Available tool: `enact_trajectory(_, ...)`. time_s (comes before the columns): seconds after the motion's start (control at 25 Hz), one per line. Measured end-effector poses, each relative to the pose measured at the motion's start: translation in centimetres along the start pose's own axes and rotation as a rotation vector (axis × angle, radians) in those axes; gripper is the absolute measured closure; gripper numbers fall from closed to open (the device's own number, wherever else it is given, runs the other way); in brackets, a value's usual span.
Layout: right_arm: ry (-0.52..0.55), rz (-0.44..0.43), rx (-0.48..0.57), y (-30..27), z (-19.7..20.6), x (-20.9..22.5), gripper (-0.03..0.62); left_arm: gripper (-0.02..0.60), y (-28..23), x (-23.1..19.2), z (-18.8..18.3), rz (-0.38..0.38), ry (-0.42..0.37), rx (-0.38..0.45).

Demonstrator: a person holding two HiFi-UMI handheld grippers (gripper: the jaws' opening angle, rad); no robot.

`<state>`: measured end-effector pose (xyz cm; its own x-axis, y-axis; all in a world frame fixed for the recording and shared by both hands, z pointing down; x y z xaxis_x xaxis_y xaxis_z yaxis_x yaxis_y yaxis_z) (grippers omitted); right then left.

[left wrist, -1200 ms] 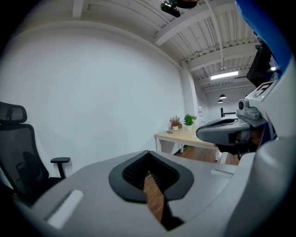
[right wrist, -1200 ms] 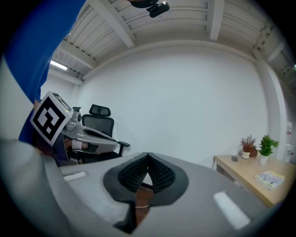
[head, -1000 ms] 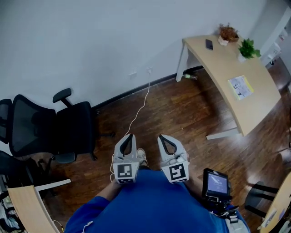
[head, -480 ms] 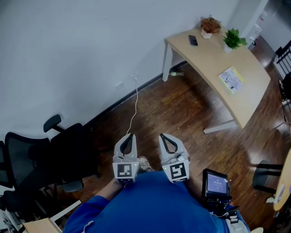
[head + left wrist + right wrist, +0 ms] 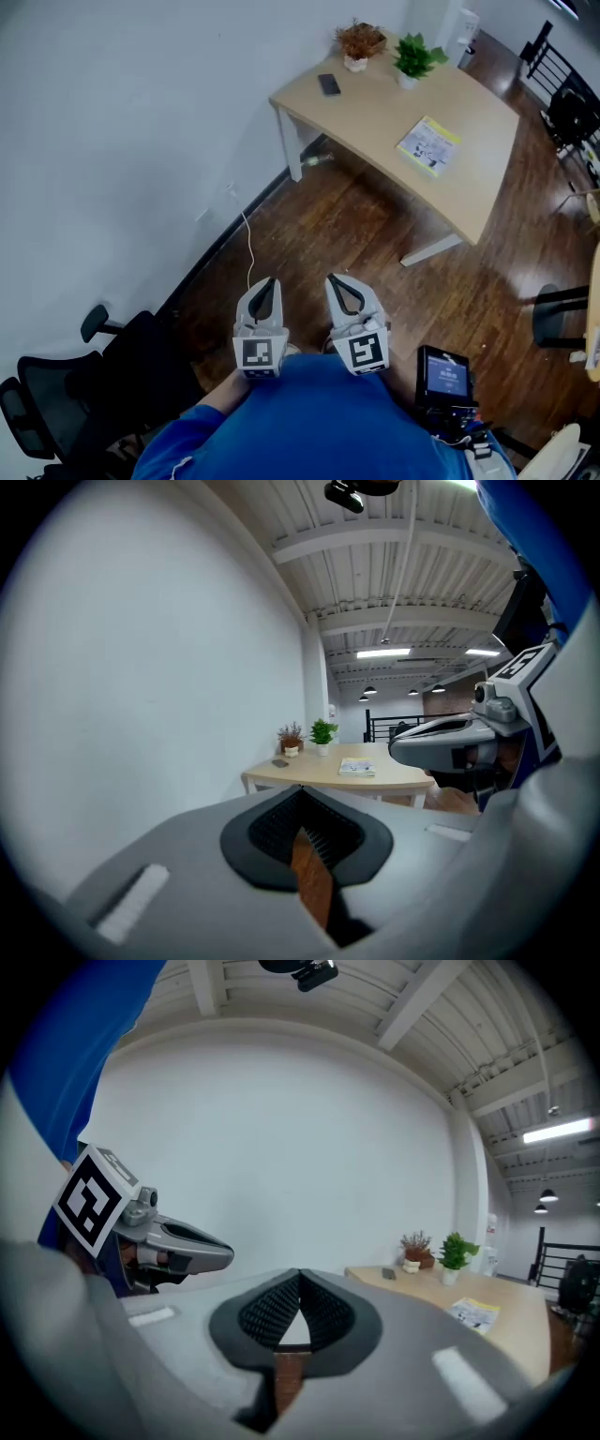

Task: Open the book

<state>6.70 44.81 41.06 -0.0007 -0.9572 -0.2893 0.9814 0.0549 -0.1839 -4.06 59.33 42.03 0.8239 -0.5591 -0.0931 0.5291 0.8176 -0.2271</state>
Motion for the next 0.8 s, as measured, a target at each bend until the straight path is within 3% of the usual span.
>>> enact_trajectory(0.2, -0.023, 0.111, -0.019, 1.6, 2.3, 6.1, 0.591, 0.574, -6.3, 4.3, -0.5, 0.102, -0.077, 0.009)
enact_trajectory(0.56, -0.081, 0.279, -0.069, 5.3, 6.6, 14.7, 0.591, 0.574, -14.7, 13.1, -1.6, 0.286, -0.119, 0.000)
enact_trajectory(0.8, -0.120, 0.366, -0.097, 5.5, 8.5, 18.4, 0.591, 0.574, -19.6, 16.0, -2.4, 0.380, -0.140, -0.009)
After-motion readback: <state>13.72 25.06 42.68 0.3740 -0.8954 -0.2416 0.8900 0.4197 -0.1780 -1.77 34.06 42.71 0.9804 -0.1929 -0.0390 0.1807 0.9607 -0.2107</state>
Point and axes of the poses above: the fingertips, and each gripper's own axes: y backward along the fingers, x to its right, z out of its underside, the point moved 8 cm from there along y, backward along the fingers, and after that the axes turned 9 degrees about y, right-handed, at the moved point
